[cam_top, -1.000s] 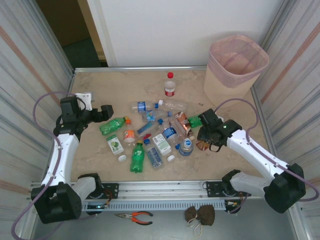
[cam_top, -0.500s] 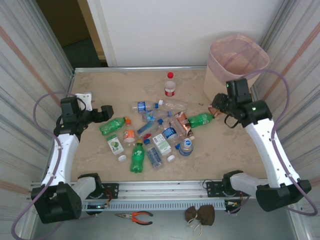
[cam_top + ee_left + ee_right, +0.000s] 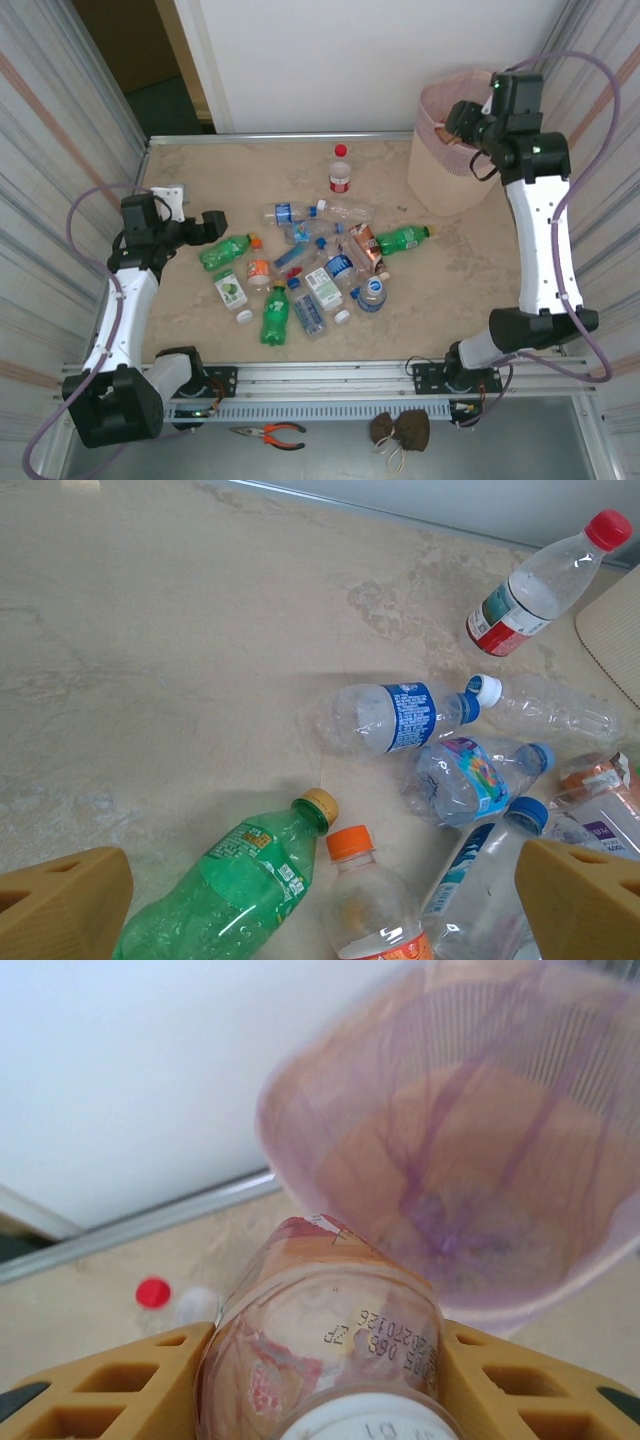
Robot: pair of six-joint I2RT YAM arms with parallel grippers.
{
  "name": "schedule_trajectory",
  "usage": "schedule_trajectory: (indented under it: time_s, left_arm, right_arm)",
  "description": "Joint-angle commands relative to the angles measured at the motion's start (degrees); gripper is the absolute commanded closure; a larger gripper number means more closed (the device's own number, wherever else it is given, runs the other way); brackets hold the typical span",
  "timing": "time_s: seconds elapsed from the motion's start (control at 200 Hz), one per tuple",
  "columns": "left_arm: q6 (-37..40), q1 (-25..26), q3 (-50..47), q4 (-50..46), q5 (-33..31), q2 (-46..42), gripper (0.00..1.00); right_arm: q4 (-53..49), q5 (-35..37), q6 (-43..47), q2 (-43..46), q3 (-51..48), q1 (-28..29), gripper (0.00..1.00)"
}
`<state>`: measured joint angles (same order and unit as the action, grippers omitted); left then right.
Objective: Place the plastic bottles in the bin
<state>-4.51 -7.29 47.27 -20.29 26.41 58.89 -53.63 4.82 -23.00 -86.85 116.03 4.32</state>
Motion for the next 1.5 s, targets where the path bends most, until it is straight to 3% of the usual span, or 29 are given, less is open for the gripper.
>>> schedule_trajectory:
  time_s: [0.0, 0.24, 0.691, 1.102, 1.493]
  left_arm:
    - [-0.3, -0.4, -0.4, 1.4, 1.7, -1.2, 0.01]
    - [-0.2, -0.4, -0.5, 1.2, 1.2, -1.4, 0.01]
    - [-0.2, -0.4, -0.6, 0.9, 0.7, -1.3, 0.01]
    - [0.0, -0.4, -0.4, 0.9, 1.2, -0.9, 0.01]
    - [0.1, -0.4, -0.4, 0.6, 0.8, -1.0, 0.01]
  right_arm:
    - [0.1, -1.9, 3.2, -3.8, 5.0, -3.3, 0.5]
    - [-4.1, -3.7, 6.0, -14.9, 14.8, -8.9, 0.51]
    - [-15.8, -9.5, 12.0, -36.4, 29.3, -11.1, 0.51]
    - [-18.5, -23.7, 10.7, -43.0, 31.7, -7.8, 0.52]
    - [-8.3, -35.8, 0.7, -45.5, 31.2, -5.0, 0.51]
